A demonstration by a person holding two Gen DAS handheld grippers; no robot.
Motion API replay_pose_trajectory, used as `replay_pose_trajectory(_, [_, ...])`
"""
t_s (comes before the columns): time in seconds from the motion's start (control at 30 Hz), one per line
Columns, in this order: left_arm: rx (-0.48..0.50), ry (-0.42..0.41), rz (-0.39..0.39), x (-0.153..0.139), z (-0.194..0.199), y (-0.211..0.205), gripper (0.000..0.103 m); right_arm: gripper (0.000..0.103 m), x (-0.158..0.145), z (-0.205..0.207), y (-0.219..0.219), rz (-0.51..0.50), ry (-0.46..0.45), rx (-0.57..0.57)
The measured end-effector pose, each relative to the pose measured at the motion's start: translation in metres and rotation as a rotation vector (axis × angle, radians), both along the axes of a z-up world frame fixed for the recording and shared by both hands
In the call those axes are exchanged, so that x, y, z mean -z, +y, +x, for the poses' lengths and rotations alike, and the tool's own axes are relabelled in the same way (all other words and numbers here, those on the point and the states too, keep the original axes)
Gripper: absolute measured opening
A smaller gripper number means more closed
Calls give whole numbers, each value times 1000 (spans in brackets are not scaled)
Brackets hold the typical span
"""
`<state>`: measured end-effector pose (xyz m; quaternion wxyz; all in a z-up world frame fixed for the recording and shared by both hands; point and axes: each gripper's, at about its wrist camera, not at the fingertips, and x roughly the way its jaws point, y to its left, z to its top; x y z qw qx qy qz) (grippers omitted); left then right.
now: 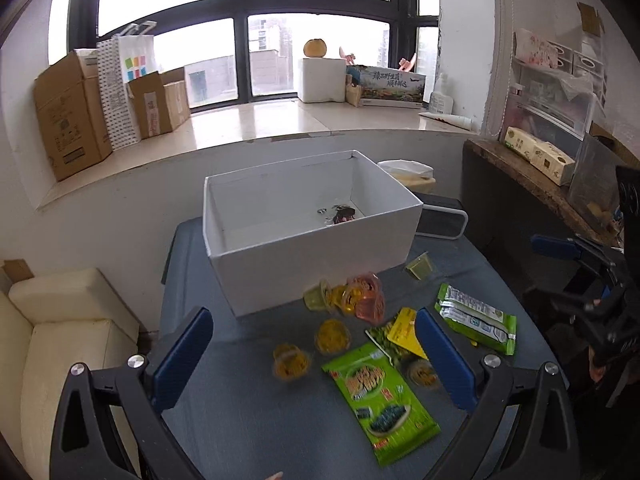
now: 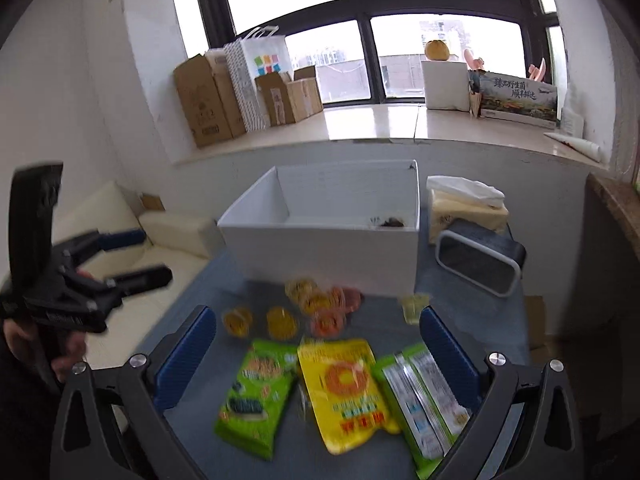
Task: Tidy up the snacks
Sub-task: 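Reach the right tool to the green-and-white stick snack bag and grasp it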
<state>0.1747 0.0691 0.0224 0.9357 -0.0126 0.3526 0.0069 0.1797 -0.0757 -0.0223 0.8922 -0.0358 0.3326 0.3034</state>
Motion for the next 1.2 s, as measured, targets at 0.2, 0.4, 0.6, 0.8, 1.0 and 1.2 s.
replay_pose_trajectory(0.2, [-17,0,-64,5,-46,-12,103,103,18,-51,-20,-65,-20,-9])
replay_pose_trajectory(0.4, [-9,31,-103,15,-65,-26,103,103,48,-62,-31,-83,32,-15])
replay_pose_trajectory(0.6, [-3,41,-97,19,-74,-34,103,103,75,-38,-50,-120,58,33])
replay_pose_trajectory(0.8, [-5,57,-89,27,-78,-37,103,103,108,9,-69,-214,91,32])
replay_pose_trajectory(1.0, [-4,82,-64,36,-79,-45,103,103,128,52,-72,-270,135,-50])
replay_pose_trajectory(1.2, [-10,112,-54,46,-76,-48,103,103,151,67,-70,-309,166,-100])
